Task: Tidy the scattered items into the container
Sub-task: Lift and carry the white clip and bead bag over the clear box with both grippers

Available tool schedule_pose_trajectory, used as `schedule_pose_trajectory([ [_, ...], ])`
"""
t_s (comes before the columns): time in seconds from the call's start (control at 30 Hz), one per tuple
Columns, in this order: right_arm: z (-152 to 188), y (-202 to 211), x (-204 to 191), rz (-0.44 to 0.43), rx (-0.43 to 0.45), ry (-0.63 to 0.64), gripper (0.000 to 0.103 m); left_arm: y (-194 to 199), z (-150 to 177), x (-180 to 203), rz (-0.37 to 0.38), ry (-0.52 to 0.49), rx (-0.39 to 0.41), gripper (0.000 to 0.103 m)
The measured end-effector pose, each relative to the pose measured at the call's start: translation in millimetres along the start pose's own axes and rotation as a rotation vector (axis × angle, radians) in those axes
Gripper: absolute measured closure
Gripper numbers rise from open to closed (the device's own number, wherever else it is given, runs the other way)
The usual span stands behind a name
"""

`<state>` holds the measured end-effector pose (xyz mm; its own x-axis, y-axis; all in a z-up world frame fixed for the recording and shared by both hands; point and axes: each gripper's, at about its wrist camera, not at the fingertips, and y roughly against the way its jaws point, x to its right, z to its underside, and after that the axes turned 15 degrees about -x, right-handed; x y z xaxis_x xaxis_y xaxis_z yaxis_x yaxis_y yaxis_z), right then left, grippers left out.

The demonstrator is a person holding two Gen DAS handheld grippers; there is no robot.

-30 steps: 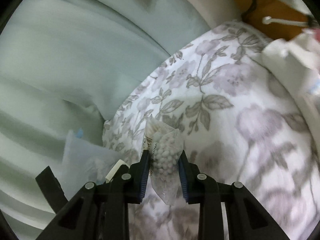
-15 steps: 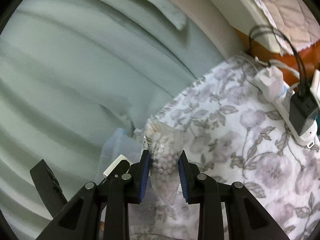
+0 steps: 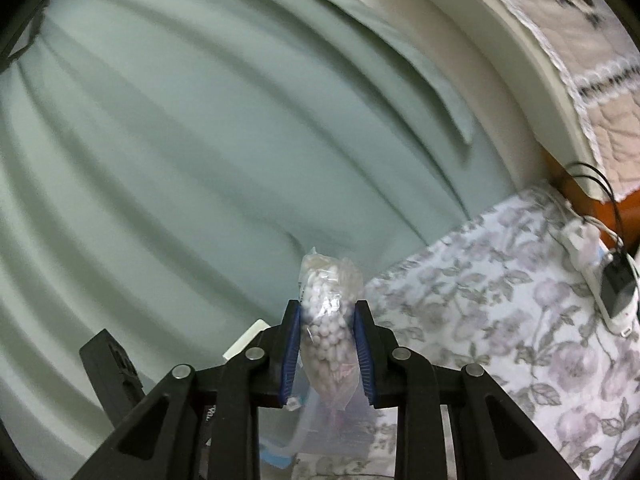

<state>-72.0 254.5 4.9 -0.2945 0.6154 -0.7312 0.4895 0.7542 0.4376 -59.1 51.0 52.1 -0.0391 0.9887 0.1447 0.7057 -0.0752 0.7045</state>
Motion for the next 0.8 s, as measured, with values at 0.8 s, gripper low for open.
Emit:
schedule_pose_trajectory([
  [0.8,10,-74,-121,-0.037,-0.107,0.260,0.075,39,4,-135,-0.053,0.207,0.099,0.071],
])
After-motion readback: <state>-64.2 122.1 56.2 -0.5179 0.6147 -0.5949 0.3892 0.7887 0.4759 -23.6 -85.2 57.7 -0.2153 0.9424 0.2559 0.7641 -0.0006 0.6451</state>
